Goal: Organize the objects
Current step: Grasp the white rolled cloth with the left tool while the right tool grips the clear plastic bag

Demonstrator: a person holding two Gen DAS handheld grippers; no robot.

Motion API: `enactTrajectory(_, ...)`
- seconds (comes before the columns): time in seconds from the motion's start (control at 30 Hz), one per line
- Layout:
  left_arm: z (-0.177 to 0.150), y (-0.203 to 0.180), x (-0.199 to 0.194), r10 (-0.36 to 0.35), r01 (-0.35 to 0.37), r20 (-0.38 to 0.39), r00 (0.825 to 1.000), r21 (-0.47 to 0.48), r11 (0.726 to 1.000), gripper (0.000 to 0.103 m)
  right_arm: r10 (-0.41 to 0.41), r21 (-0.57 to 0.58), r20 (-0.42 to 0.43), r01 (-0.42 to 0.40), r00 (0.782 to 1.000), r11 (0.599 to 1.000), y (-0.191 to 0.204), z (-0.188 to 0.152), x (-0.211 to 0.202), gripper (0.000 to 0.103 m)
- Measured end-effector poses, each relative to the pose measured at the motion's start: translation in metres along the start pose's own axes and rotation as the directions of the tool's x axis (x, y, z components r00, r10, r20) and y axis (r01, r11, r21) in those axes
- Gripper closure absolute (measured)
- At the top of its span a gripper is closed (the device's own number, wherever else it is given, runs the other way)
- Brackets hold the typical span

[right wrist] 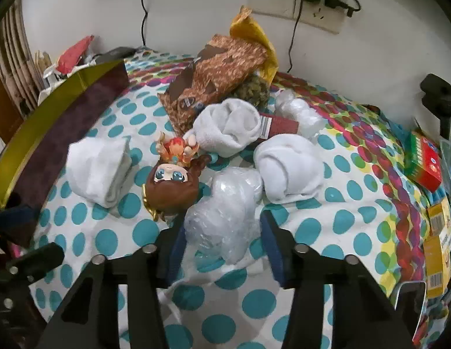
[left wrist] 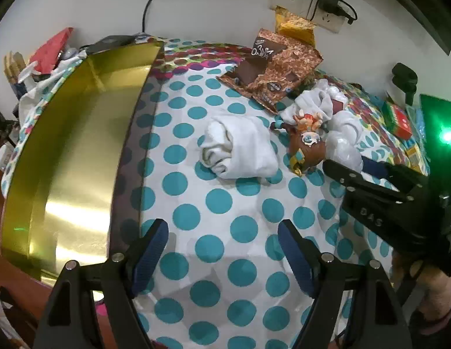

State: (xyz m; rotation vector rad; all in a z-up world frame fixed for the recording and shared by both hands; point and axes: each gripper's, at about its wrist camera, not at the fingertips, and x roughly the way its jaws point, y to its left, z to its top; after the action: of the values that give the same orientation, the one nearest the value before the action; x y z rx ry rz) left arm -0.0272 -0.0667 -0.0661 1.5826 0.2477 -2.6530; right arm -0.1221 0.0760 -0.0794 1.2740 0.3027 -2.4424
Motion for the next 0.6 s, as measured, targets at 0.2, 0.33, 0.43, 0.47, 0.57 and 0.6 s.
enactTrajectory(0.2, 0.009, -0.002, 0.004, 0.002, -0.002, 0.018, 1.000, 0.011, 1.000, 0.023, 0.028, 0.037, 0.042, -0.030, 0.999, 0.999, -0.003, -0.006, -0.009, 0.078)
enactTrajectory(0.33, 0.020, -0.005, 0.010, -0.004, 0.004, 0.005, 1.000, 0.004, 1.000, 0.023, 0.036, 0.062, 0.062, -0.040, 0.997, 0.997, -0.006, -0.016, -0.024, 0.078)
enactTrajectory(0.43, 0.028, -0.006, 0.015, -0.002, 0.002, 0.004, 1.000, -0.017, 1.000, 0.023, 0.048, 0.076, 0.066, -0.053, 0.997, 0.996, -0.008, -0.023, -0.031, 0.078)
enactTrajectory(0.47, 0.030, -0.007, 0.016, 0.003, -0.003, 0.011, 1.000, -0.020, 1.000, 0.023, 0.049, 0.080, 0.069, -0.054, 0.996, 0.995, -0.009, -0.025, -0.034, 0.078)
enactTrajectory(0.57, 0.036, -0.010, 0.022, 0.034, -0.034, 0.014, 0.999, -0.009, 0.999, 0.023, 0.063, 0.088, 0.072, -0.070, 0.995, 0.994, -0.011, -0.029, -0.040, 0.078)
enactTrajectory(0.6, 0.038, -0.011, 0.026, 0.041, -0.041, 0.015, 0.999, -0.007, 0.999, 0.023, 0.068, 0.093, 0.074, -0.075, 0.995, 0.993, -0.011, -0.030, -0.041, 0.078)
